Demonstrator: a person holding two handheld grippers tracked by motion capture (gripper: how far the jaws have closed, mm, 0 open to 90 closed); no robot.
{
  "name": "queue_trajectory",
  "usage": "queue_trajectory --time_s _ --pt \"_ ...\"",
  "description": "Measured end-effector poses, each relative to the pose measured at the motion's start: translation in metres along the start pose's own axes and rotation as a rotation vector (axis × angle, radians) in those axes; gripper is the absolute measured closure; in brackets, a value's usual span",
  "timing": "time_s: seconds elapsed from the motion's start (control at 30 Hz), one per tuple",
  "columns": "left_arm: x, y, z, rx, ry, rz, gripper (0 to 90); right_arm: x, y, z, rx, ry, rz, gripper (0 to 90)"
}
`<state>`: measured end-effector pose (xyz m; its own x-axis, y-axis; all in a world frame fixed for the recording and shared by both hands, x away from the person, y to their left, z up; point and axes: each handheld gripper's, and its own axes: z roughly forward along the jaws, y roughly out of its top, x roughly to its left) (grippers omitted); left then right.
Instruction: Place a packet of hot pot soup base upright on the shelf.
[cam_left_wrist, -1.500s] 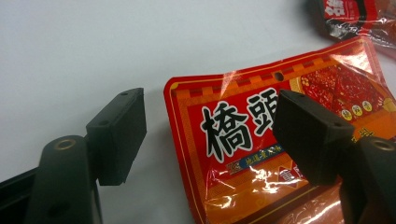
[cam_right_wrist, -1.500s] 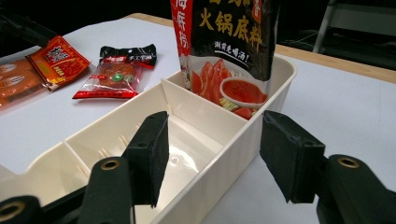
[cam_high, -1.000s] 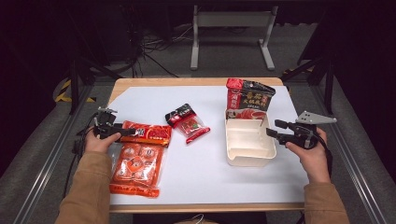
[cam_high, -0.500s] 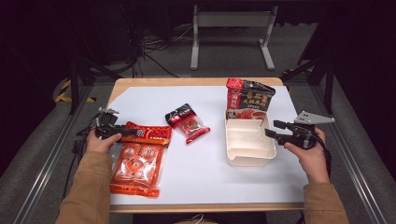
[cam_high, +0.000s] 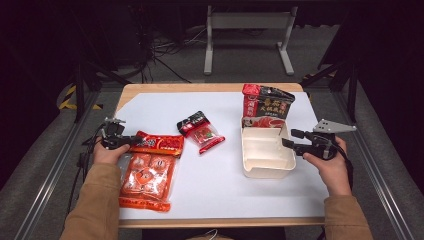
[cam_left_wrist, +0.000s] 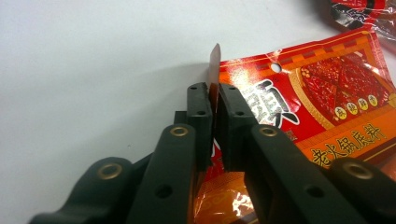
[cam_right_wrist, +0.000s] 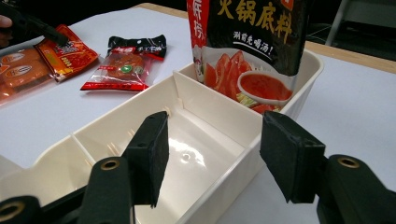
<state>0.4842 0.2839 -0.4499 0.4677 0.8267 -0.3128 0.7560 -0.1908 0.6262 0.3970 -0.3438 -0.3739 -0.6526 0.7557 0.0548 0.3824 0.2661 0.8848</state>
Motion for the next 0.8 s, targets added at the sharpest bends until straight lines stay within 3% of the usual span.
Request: queue_trajectory --time_s 0.2,0.37,0.53,0.8 --pt "-0.004 0.002 -0.004 -0.013 0.021 0.018 90.0 0.000 0.001 -0.002 -0.010 0.002 0.004 42.8" --pt "-0.005 0.004 -0.016 -0.060 -0.011 0.005 90.0 0.000 0.001 -0.003 -0.002 0.011 0.014 47.1" --pt "-0.011 0.007 -0.026 -0.083 0.004 0.036 90.0 0.001 0.004 -0.005 0.001 0.026 0.033 51.2" --pt "-0.024 0.014 -0.054 -0.174 -0.023 0.056 90.0 0.003 0.007 -0.010 -0.015 0.051 0.083 56.2"
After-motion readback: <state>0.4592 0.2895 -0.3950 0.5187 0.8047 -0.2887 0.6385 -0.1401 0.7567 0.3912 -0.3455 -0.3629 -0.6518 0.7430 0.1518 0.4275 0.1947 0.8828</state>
